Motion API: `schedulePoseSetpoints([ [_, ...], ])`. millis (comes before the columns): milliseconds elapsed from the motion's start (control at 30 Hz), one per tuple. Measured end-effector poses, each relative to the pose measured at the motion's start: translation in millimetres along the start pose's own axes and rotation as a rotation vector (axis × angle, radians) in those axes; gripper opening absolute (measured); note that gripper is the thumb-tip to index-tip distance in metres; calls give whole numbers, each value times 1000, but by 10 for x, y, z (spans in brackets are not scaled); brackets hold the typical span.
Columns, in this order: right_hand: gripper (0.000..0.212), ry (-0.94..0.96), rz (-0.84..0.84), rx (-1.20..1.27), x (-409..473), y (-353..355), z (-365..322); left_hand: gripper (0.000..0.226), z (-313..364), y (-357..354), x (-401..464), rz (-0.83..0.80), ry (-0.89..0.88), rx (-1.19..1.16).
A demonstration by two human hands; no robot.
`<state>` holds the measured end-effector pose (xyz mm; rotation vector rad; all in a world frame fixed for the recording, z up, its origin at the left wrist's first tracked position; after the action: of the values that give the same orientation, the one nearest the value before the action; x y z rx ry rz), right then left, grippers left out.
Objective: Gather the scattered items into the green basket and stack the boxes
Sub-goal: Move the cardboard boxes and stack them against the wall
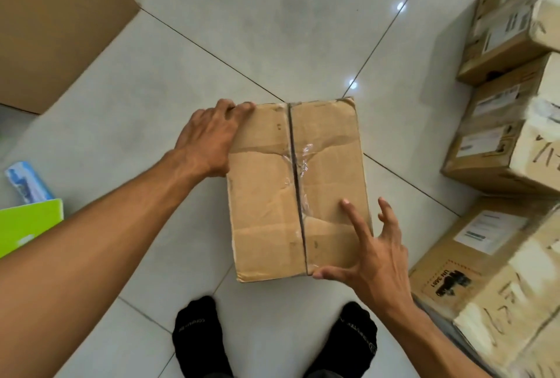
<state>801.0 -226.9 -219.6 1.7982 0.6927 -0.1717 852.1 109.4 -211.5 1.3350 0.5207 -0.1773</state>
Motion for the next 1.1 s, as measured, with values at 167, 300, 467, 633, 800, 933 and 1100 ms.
schedulePoseSetpoints([
  [167,132,-115,-30,320,5,-26,3,145,-226,-41,-332,-134,144,31],
  [300,120,-283,-32,733,111,-51,-56,142,-299,-151,-616,-197,173,-121],
  [467,112,-274,8,607,138,80,-246,136,-333,-129,-910,-155,171,-186],
  [633,112,-209,81,517,157,656,-606,140,-448,382,-1200,-47,205,-228],
  [800,100,-93,193,457,491,1624,-1259,143,-674,1385,-1306,145,261,-319],
  [933,101,29,250,431,795,2501,-1834,153,-830,2283,-1343,265,310,-369],
  [1100,101,149,295,452,1221,3322,-2309,156,-888,3027,-1241,413,345,-429],
])
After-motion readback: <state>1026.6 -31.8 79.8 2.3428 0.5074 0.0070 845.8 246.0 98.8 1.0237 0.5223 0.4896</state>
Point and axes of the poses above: each hand's wrist, its own x-axis towards the middle knuckle, its own y-axis out of the back of the hand, z = x × y, the point moved 1 cm from there along x, towards the middle knuckle, and after that the axes turned 3 degrees about y, right-handed, at the moved point
